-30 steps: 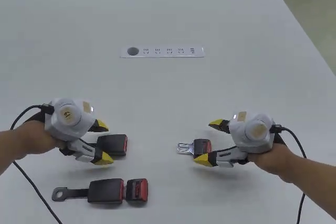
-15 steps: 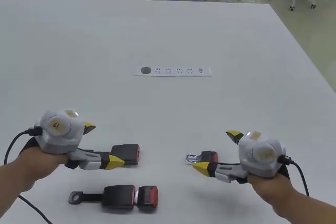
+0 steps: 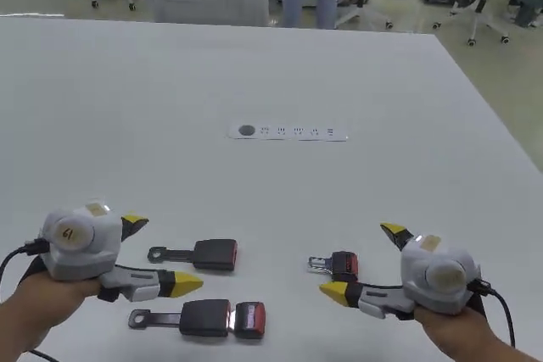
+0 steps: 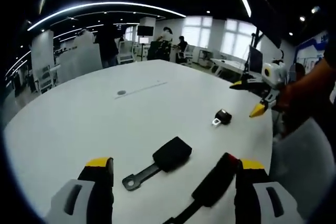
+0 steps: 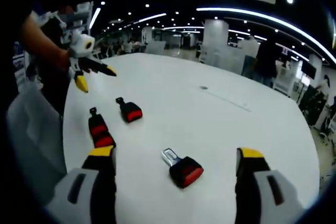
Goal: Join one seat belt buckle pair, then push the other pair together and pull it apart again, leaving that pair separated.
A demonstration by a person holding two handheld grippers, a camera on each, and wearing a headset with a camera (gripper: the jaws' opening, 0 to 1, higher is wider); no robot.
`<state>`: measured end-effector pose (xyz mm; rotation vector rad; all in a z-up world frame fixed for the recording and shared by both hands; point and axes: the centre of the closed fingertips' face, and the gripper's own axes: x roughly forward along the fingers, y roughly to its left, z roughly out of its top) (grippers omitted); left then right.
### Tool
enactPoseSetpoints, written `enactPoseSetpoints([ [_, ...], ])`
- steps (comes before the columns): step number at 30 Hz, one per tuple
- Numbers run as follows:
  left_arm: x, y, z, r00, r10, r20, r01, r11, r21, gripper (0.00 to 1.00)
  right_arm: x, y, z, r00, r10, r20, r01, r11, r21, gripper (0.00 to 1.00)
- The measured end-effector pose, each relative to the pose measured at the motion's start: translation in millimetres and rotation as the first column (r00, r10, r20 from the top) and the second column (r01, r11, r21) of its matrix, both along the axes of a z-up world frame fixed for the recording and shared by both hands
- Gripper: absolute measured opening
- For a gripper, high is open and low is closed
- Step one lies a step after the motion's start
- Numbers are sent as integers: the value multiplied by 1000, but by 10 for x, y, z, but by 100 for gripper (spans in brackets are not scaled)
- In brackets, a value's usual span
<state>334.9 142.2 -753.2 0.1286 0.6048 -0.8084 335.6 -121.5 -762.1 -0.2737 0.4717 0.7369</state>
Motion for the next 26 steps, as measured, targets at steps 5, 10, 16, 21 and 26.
enactPoseSetpoints([
  [5, -223, 131, -20, 1000, 6, 14, -7, 1000, 9, 100, -183, -13, 41, 1000, -1, 5, 1, 1000, 11, 98],
  [10, -361, 266, 49, 997, 69, 38, -69, 997, -18, 100, -362, -42, 46, 1000, -20, 8, 20, 1000, 12, 99],
  [16, -470, 385, 176, 988, 139, 71, -136, 990, -37, 100, -517, -91, 46, 999, -32, 7, 32, 999, 10, 99],
  [21, -581, 446, 198, 984, 147, 97, -148, 989, 2, 100, -657, -132, 86, 998, -56, 13, 55, 998, 17, 99],
  [26, -687, 478, 218, 982, 158, 101, -158, 987, -13, 100, -777, -184, 126, 996, -90, 20, 89, 995, 40, 99],
])
